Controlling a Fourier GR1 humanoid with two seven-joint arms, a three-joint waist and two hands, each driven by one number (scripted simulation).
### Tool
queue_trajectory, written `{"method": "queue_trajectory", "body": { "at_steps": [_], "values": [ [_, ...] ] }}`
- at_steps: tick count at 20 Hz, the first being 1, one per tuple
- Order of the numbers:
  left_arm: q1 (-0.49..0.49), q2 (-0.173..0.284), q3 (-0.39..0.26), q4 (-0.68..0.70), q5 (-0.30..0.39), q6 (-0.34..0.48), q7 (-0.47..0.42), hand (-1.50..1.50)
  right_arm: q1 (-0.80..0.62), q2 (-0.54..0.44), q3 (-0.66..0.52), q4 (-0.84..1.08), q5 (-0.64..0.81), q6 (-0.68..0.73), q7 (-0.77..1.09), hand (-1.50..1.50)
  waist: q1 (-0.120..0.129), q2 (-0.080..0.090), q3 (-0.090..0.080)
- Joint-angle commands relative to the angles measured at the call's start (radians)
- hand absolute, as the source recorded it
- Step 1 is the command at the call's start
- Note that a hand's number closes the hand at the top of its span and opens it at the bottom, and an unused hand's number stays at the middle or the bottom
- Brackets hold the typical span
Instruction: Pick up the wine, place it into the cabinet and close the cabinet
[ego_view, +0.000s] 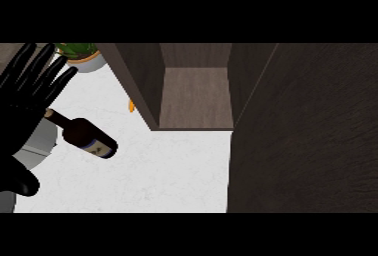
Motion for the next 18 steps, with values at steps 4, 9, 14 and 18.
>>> {"method": "queue_trajectory", "body": {
  "at_steps": [4, 9, 14, 18],
  "values": [
    [-0.021, 0.017, 0.010, 0.052, -0.030, -0.007, 0.010, -1.50, 0.011, 0.024, -0.019, -0.030, -0.023, 0.015, 0.014, -1.50, -0.003, 0.000, 0.000],
    [0.063, 0.013, 0.035, 0.046, -0.049, -0.048, -0.024, -1.50, -0.048, 0.026, -0.024, -0.038, 0.001, -0.024, 0.074, -1.50, 0.001, 0.000, 0.000],
    [0.021, 0.027, 0.064, 0.112, -0.102, -0.056, -0.075, -1.50, -0.093, 0.057, 0.057, -0.059, 0.073, -0.057, 0.119, -1.50, 0.000, 0.000, 0.000],
    [0.034, 0.067, 0.116, 0.215, -0.085, -0.134, -0.110, -1.50, -0.021, 0.047, -0.005, -0.099, 0.006, -0.021, 0.107, -1.50, -0.003, 0.000, 0.000]
  ]
}}
